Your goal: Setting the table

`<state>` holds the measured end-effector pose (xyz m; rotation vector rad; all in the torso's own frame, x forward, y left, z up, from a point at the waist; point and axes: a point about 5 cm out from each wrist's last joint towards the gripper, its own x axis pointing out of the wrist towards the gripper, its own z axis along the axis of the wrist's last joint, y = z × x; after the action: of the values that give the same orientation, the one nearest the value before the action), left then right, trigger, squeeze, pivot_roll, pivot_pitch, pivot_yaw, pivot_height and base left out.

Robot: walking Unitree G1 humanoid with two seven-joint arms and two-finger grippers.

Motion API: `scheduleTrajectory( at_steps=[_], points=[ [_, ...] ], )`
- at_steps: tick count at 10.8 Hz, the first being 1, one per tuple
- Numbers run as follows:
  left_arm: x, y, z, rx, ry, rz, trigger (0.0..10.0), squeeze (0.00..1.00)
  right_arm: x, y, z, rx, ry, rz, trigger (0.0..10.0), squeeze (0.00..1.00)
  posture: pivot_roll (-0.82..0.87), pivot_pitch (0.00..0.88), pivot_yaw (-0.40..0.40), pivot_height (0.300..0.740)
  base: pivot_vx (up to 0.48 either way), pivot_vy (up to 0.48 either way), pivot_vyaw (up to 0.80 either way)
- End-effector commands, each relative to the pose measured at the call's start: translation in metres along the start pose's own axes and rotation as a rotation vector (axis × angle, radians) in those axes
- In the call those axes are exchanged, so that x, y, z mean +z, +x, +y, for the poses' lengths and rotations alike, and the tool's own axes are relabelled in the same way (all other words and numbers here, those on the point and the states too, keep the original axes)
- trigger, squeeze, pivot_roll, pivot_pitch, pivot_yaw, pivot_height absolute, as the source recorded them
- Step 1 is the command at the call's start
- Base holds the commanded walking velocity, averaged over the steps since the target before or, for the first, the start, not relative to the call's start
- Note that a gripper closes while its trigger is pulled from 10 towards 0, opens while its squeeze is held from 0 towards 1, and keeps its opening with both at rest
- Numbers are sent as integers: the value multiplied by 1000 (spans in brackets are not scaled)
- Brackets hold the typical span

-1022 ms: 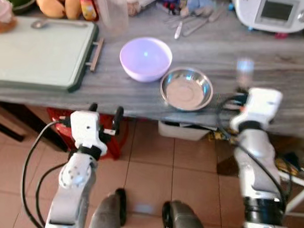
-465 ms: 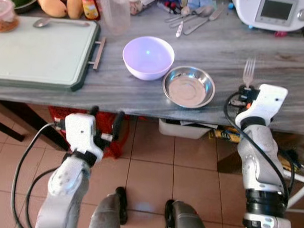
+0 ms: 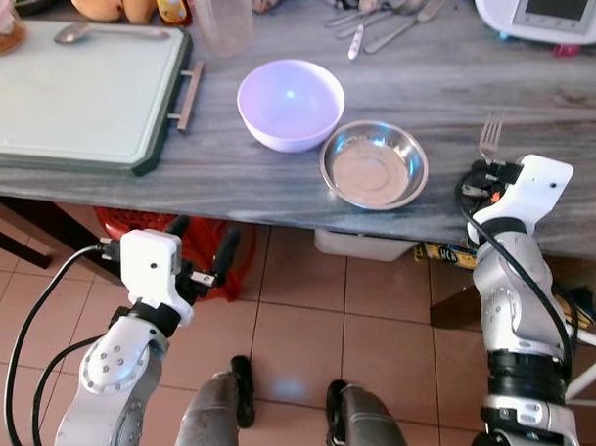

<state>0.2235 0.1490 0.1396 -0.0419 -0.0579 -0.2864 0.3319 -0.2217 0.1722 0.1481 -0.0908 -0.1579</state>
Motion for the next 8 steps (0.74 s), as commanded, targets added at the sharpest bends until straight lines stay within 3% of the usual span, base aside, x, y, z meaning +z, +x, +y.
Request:
scheduleTrajectory(
  at_steps=[1, 5, 8],
  points=[
    [2, -4, 1, -8, 4, 9, 10000, 0, -16, 0, -1, 2, 23, 73, 10000, 0, 38, 354, 41, 740, 0, 0, 0],
    [3, -6, 0, -14, 6, 25, 10000, 0, -17, 20, 6, 42, 65, 93, 10000, 0, 48, 355, 46, 740, 0, 0, 0],
    [3, -4, -1, -14, 4, 25, 10000, 0, -29, 20, 19, 106, 96, 160, 10000, 0, 48, 344, 38, 740, 0, 0, 0]
  ],
)
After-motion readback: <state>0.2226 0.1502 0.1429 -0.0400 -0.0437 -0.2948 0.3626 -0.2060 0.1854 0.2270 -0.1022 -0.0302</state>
